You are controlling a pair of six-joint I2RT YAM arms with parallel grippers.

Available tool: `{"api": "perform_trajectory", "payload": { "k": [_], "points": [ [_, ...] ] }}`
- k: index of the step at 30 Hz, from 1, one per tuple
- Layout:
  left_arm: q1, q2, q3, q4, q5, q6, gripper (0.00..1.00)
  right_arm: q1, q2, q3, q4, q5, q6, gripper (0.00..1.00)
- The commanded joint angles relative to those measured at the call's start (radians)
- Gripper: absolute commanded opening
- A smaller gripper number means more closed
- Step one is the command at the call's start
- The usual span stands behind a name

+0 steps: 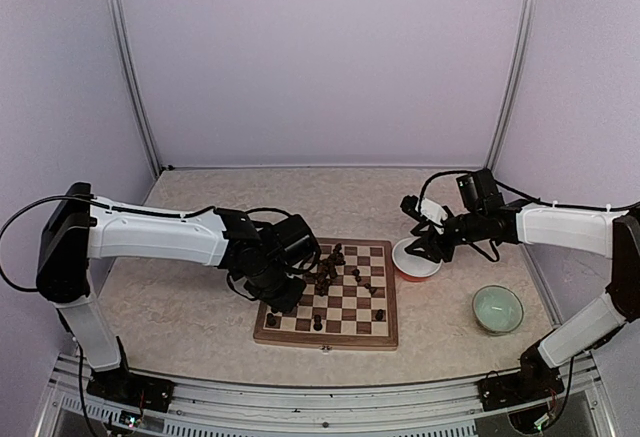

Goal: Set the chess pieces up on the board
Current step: Place the pawn at g7.

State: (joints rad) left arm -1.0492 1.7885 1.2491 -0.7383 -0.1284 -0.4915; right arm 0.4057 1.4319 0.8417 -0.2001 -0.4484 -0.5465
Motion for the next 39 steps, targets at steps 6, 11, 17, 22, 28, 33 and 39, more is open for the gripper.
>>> {"api": "perform_trajectory", "payload": {
  "k": [6, 11, 17, 22, 28, 33, 39],
  "points": [
    [-0.017, 0.027, 0.018, 0.025, 0.020, -0.004, 0.10, 0.013, 0.008, 0.028, -0.022, 0.001, -0.007, 0.51],
    [-0.016, 0.045, 0.029, 0.017, 0.009, 0.001, 0.10, 0.013, 0.009, 0.028, -0.022, 0.000, -0.007, 0.51],
    [-0.018, 0.061, 0.043, 0.010, -0.007, 0.005, 0.10, 0.013, 0.009, 0.028, -0.022, -0.001, -0.009, 0.51],
    [-0.016, 0.066, 0.050, 0.000, -0.020, 0.006, 0.10, 0.015, 0.009, 0.030, -0.023, 0.000, -0.009, 0.51],
    [-0.018, 0.060, 0.054, -0.015, -0.029, 0.005, 0.12, 0.015, 0.013, 0.031, -0.025, -0.003, -0.008, 0.51],
    [-0.018, 0.049, 0.059, -0.015, -0.029, 0.005, 0.22, 0.018, 0.015, 0.032, -0.027, -0.006, -0.006, 0.51],
    [-0.020, 0.042, 0.120, -0.006, -0.075, 0.020, 0.35, 0.022, 0.019, 0.035, -0.030, -0.006, -0.004, 0.51]
  ]
}}
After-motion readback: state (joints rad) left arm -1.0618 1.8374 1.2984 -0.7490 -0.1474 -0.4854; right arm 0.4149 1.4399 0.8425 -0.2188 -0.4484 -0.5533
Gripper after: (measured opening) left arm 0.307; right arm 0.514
